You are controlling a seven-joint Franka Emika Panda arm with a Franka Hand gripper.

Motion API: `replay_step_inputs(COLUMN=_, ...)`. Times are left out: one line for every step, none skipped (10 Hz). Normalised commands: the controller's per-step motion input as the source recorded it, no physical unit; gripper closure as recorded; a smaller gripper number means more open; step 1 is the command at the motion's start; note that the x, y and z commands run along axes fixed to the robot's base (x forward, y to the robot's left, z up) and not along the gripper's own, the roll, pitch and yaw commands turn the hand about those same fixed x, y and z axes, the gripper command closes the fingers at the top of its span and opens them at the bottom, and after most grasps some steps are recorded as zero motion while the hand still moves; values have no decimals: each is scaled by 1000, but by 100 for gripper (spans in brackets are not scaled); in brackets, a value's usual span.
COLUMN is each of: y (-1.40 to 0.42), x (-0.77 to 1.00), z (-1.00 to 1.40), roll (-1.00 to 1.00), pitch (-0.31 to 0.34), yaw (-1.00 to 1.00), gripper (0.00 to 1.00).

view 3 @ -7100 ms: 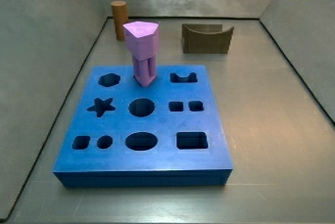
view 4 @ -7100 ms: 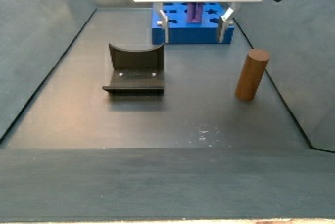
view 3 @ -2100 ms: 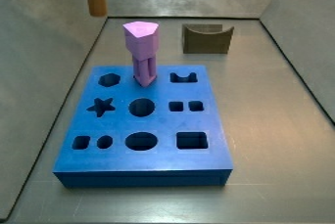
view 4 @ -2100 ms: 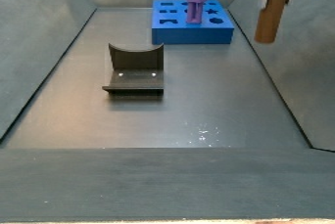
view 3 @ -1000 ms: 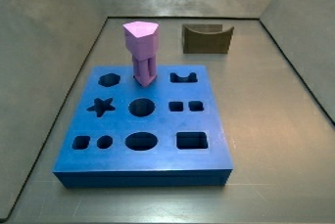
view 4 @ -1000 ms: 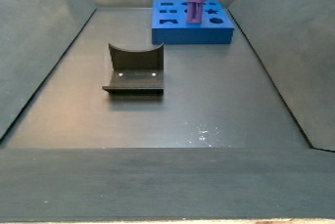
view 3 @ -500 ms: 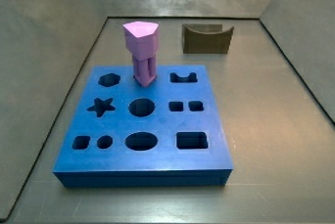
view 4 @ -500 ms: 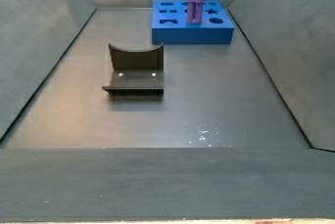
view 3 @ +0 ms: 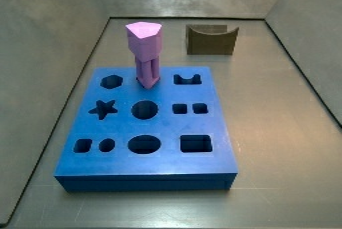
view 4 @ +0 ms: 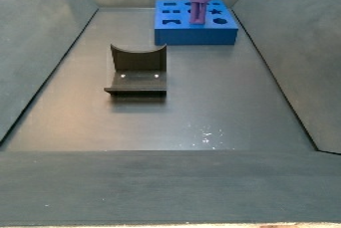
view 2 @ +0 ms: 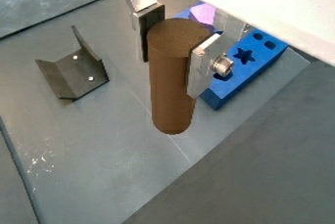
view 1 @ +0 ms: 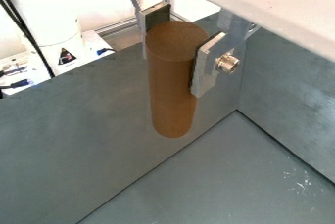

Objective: Pick up the round object. Move to above the board. Insert the round object.
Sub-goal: Move to above the board.

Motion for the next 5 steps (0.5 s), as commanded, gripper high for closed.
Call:
replay_step_inputs(y=-26, x=-476, z=14, roll=-65, pitch=103, yaw=34, gripper=100)
replay_step_inputs(y=-26, x=-476, z=14, roll=-65, pitch=103, yaw=34, gripper=100)
replay_step_inputs(y=-25, x=-476, z=14, roll=-65, pitch=103, yaw=34, gripper=100)
replay_step_inputs(y=-25, x=-476, z=14, roll=-65, pitch=103, yaw=34, gripper=100)
replay_step_inputs(y=-25, x=-476, z=14, roll=-65, pitch=103, yaw=34, gripper=100)
